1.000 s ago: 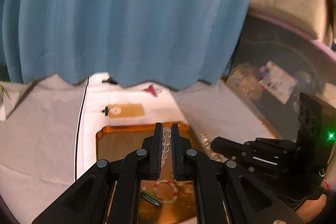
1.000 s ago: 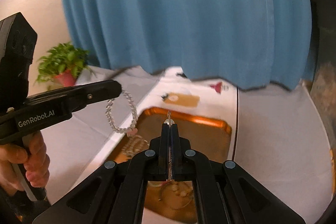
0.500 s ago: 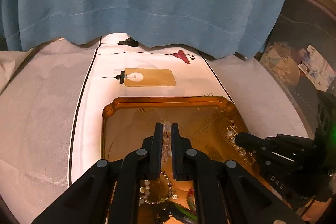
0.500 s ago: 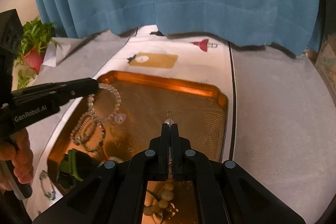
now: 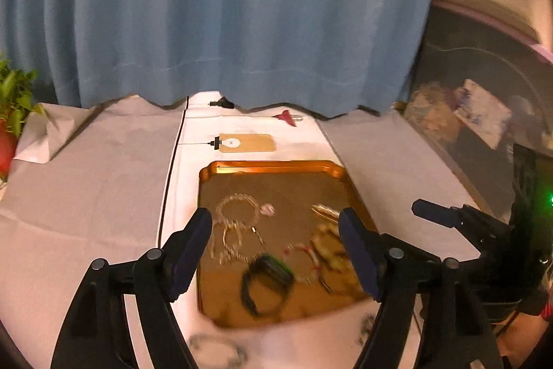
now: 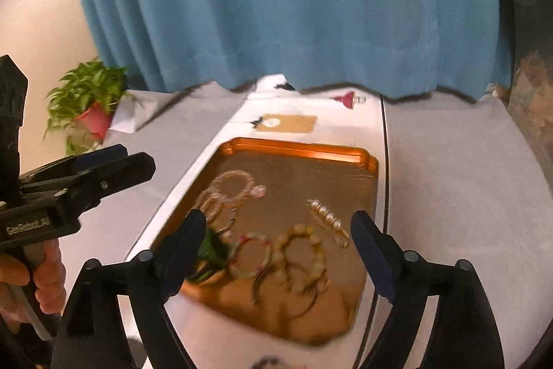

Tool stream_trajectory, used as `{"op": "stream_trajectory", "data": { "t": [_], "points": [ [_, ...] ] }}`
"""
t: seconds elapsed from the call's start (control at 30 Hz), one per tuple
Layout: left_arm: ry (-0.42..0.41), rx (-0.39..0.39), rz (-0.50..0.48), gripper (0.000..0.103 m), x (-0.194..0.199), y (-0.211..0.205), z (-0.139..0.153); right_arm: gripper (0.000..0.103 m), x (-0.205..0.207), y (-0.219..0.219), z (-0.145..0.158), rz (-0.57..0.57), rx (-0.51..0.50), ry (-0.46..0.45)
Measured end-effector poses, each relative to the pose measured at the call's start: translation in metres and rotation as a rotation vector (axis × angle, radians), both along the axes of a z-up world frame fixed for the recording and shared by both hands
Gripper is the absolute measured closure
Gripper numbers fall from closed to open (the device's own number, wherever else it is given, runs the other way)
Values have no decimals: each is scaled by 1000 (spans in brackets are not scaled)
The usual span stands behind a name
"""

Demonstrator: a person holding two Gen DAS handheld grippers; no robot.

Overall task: Organize jewelry
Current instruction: 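Open both tools to drop the bracelet and brooch into the tray, then withdraw both tools from the tray toward the remaining bracelets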

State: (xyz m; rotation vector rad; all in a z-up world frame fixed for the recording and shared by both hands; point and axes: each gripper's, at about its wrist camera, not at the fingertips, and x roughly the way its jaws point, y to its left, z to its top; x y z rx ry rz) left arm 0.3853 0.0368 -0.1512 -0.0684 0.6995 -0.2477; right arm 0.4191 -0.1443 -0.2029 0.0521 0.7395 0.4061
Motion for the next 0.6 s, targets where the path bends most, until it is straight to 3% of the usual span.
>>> {"op": "stream_trajectory", "data": {
  "t": [0.13, 0.27, 0.43, 0.6],
  "points": [
    [-61, -9, -1, 21, -58, 0, 24, 0, -52, 0, 27, 2, -21, -50],
    [-85, 20, -5, 21, -110, -4, 42, 0, -108, -2, 54, 13, 5, -73],
    [-166, 49, -15, 8, -171, -8, 62, 0, -171, -2, 80, 40, 23, -147],
    [-173, 43, -32, 7, -202, -7, 62, 0, -216, 2, 90, 28, -5, -209]
  ]
}}
